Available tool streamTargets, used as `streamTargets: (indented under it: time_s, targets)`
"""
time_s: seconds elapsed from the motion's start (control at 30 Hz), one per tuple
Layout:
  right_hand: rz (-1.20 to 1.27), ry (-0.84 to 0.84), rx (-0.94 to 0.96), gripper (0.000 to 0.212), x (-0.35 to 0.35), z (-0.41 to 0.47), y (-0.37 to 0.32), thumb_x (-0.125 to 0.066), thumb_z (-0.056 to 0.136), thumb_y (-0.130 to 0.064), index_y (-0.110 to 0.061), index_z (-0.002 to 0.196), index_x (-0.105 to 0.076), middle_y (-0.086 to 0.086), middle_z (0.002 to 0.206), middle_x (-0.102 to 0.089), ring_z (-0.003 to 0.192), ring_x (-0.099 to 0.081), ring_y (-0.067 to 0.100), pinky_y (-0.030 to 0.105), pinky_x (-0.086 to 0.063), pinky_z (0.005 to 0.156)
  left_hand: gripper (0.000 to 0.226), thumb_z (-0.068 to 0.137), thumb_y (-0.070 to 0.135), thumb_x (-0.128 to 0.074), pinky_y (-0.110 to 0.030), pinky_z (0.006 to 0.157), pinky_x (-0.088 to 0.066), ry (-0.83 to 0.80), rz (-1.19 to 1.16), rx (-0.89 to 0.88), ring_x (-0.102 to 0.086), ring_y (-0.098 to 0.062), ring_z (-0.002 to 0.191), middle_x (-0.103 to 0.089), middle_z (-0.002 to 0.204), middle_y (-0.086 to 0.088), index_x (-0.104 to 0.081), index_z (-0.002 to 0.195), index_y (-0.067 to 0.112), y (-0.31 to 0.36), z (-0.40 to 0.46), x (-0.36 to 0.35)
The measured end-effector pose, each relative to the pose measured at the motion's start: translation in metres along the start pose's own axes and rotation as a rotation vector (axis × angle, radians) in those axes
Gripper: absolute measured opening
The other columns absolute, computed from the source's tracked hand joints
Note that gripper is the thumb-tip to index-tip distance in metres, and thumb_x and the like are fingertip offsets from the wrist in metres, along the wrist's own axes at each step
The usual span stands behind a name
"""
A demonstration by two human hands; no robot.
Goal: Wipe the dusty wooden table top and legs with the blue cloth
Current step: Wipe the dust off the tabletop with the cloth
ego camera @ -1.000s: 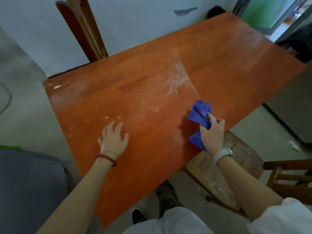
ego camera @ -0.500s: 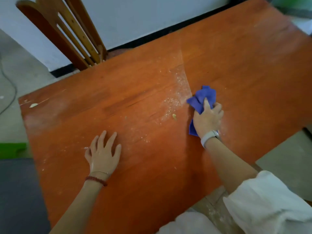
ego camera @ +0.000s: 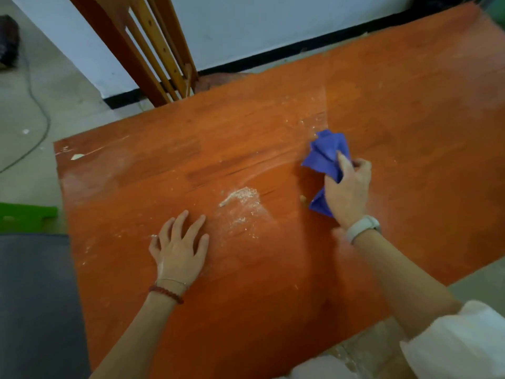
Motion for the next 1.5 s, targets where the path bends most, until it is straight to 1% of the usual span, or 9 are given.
streamTargets:
  time_s: [0.13,0.47,0.77,0.93,1.07,1.23,1.33,1.43,1.5]
  targets:
    - [-0.154,-0.009,-0.182,0.049,-0.006,0.026,0.012,-0.05,0.087,-0.023,-0.017,0.135,-0.041,0.015,0.134,-0.031,0.12,-0.033,0.035,0.042,-0.04,0.089,0.062,0.079,0.059,-0.015,-0.057,0.105,-0.017,0.017,0.011,-0.019,-0.024,-0.026,0.135,-0.037,0.145,0.001,-0.049,0.127,0.037,-0.001,-0.001,-0.002]
    - [-0.268,-0.202,0.32,0.048,-0.079,-0.053,-0.066,-0.047,0.075,-0.036,-0.018,0.118,-0.059,0.017,0.119,-0.053,0.096,-0.049,0.041,0.043,-0.046,0.068,0.059,0.083,0.055,-0.022,-0.053,0.108,-0.019,0.012,-0.176,-0.085,-0.024,-0.023,0.137,-0.034,0.147,0.003,-0.043,0.133,0.031,-0.029,-0.008,0.023]
    - [-0.253,-0.241,0.36,0.049,-0.123,-0.164,-0.124,-0.038,0.075,-0.04,-0.021,0.113,-0.062,0.012,0.11,-0.059,0.083,-0.055,0.035,0.038,-0.048,0.058,0.059,0.084,0.044,-0.029,-0.055,0.107,-0.018,0.023,-0.07,-0.025,-0.023,-0.027,0.139,-0.031,0.148,-0.008,-0.041,0.136,0.019,-0.173,-0.023,0.05]
    - [-0.22,-0.272,0.34,0.048,-0.162,-0.241,-0.176,-0.038,0.076,-0.038,-0.021,0.114,-0.062,0.01,0.11,-0.059,0.082,-0.054,0.033,0.037,-0.045,0.058,0.042,0.094,0.03,-0.04,-0.049,0.105,-0.027,-0.027,-0.015,-0.253,-0.032,-0.024,0.135,-0.036,0.146,-0.004,-0.045,0.133,0.016,-0.224,0.001,0.066]
    - [-0.184,-0.321,0.412,0.046,-0.19,-0.302,-0.218,-0.04,0.075,-0.035,-0.02,0.113,-0.062,0.011,0.107,-0.06,0.081,-0.055,0.034,0.039,-0.048,0.059,0.06,0.085,0.039,-0.026,-0.046,0.104,-0.037,-0.108,-0.117,-0.426,-0.044,-0.03,0.128,-0.048,0.137,-0.015,-0.053,0.126,0.006,-0.26,0.015,0.075]
    - [-0.182,-0.468,0.578,0.038,-0.206,-0.365,-0.237,-0.051,0.071,-0.031,-0.028,0.108,-0.058,0.005,0.105,-0.06,0.085,-0.044,0.022,0.031,-0.044,0.062,0.039,0.092,0.009,-0.046,-0.039,0.111,-0.024,-0.1,-0.259,-0.376,-0.034,-0.033,0.134,-0.038,0.142,-0.02,-0.045,0.13,-0.001,-0.285,0.004,0.087]
    - [-0.219,-0.649,0.7,0.035,-0.207,-0.4,-0.243,-0.066,0.069,-0.026,-0.027,0.104,-0.063,0.004,0.103,-0.061,0.088,-0.047,0.022,0.033,-0.045,0.067,0.038,0.09,0.007,-0.051,-0.037,0.109,-0.024,-0.091,-0.332,-0.333,-0.038,-0.036,0.129,-0.044,0.134,-0.026,-0.048,0.126,-0.005,-0.306,-0.02,0.085]
    - [-0.127,-0.683,0.616,0.034,-0.204,-0.421,-0.248,-0.057,0.073,-0.019,-0.018,0.107,-0.061,0.012,0.105,-0.06,0.089,-0.055,0.03,0.037,-0.048,0.071,0.033,0.088,0.004,-0.054,-0.039,0.105,-0.033,-0.117,-0.471,-0.21,-0.048,-0.035,0.119,-0.051,0.126,-0.024,-0.053,0.121,-0.003,-0.33,-0.047,0.081]
    - [-0.123,-0.609,0.594,0.037,-0.199,-0.427,-0.25,-0.052,0.071,-0.02,-0.018,0.108,-0.058,0.009,0.103,-0.062,0.088,-0.057,0.029,0.033,-0.048,0.072,0.032,0.088,0.001,-0.052,-0.029,0.098,-0.038,-0.152,-0.583,-0.139,-0.052,-0.03,0.113,-0.054,0.123,-0.017,-0.054,0.12,0.0,-0.338,-0.069,0.081]
Point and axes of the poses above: each hand's wrist, its own z-axis towards the middle knuckle, its own x-axis out of the back of the hand, y = z × x, the point moved 1 cm from there along z, towards the middle knuckle
